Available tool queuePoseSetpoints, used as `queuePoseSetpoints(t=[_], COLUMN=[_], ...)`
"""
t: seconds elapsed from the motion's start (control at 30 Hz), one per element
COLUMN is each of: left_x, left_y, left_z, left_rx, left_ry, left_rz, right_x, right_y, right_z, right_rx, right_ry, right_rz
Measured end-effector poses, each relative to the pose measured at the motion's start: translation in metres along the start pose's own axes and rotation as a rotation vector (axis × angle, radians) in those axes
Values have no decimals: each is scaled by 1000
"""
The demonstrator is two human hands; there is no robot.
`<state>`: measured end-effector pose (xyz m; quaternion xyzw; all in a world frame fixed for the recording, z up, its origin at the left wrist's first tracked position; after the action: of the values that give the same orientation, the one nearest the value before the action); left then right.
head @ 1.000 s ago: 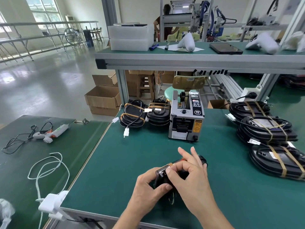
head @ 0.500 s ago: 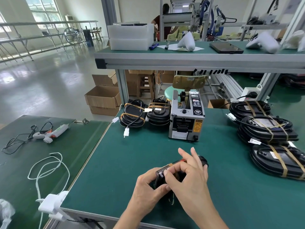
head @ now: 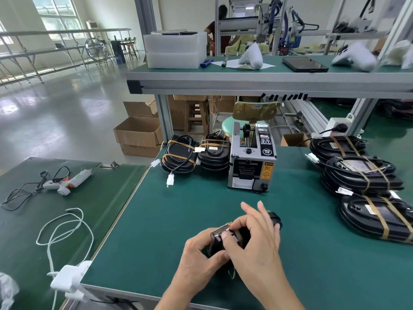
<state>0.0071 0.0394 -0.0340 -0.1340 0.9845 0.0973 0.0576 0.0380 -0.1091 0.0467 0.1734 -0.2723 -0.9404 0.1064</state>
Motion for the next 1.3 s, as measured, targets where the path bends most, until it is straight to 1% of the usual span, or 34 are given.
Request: queuePoseSetpoints(t=[0.2, 0.47, 0.57, 0.63, 0.77, 0.9, 0.97, 1.03, 1.1, 1.2, 1.3], left_x=[1, 1, 1, 1, 2, 1, 0, 0, 0, 0, -2], left_y=[-1, -1, 0, 1, 0, 1, 2, 2, 2, 2, 2], left_z=[-4, -5, -6, -6, -5, -1, -1, -4, -7, -10, -9], left_rx=[1, 8, 9, 17, -2, -12, -14, -14, -16, -30, -30], left_ry=[-29, -36, -47, -51, -76, -86, -94, -101, -103, -122, -124], left_rz=[-8, -10, -8, -12, -38, -52, -47, -48, -56, -62, -58], right_x=[5, 4, 2, -1, -14, -42, -69, -101, -129, -159, -175], right_y=[-7, -14, -15, -14, 3, 26, 34, 36, 34, 25, 15], right_z=[-1, -4, -4, -2, -3, -14, -22, -32, -44, -58, -60], right_rx=[-34, -53, -48, -37, -133, -102, -93, -55, -88, -261, -405], right_ry=[23, 39, 29, 12, -69, -74, -91, -166, -302, -495, -579], right_rz=[-67, -101, -153, -154, -195, -253, -231, -159, -105, -112, -168])
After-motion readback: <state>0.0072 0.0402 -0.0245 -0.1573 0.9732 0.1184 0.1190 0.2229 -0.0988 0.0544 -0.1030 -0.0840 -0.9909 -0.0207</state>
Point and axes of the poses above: each hand's wrist, its own x-axis away from the middle knuckle, its own y-axis out of the back of the hand, z = x × y, the point moved 1 cm from there along -x, towards the middle knuckle, and after that the axes turned 6 degrees about y, right-handed, at the moved point
